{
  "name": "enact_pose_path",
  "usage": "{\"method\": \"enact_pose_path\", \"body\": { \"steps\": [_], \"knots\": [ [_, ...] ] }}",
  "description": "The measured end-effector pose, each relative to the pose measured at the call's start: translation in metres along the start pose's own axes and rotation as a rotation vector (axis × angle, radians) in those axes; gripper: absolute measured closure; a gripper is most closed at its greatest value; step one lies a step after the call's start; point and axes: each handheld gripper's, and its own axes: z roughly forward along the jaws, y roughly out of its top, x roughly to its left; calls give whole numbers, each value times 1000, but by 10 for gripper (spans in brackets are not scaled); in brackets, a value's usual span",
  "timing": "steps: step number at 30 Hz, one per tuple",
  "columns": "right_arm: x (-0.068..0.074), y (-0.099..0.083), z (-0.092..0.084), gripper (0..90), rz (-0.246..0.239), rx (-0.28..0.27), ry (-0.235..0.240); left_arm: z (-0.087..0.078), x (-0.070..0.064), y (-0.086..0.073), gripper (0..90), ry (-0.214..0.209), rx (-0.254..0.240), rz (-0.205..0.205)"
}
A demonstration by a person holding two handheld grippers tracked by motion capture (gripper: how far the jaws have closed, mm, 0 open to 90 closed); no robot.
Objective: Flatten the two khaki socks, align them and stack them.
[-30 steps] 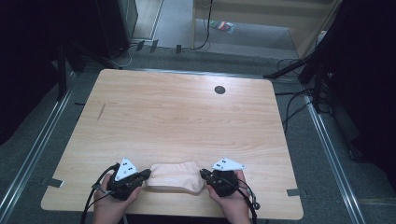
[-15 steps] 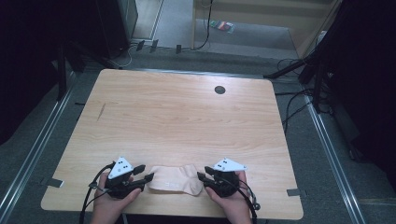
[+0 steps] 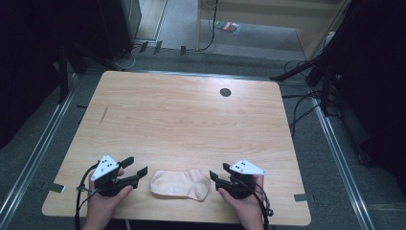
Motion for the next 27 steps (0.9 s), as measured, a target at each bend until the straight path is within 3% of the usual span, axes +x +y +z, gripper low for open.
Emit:
{"method": "enact_pose_path", "body": {
  "steps": [1, 4, 9, 12, 20, 27],
  "knots": [
    [0, 0, 0, 380, 0, 0, 0, 0, 0, 0, 282, 0, 0, 0],
    [-14, 0, -4, 266, 15, -18, -28, -2, 12, 1, 237, 11, -7, -44],
    [-29, -2, -10, 180, 29, -29, -58, -6, 24, 3, 163, 41, -5, -58],
    [-35, -2, -13, 145, 27, -31, -72, -12, 41, 4, 156, 66, -10, -90],
    [-66, -14, -33, 138, 59, -36, -136, -28, 76, 1, 99, 125, -24, -145],
    [-87, -26, -45, 138, 88, -23, -178, -37, 98, -4, 96, 167, -3, -155]
  ]
}}
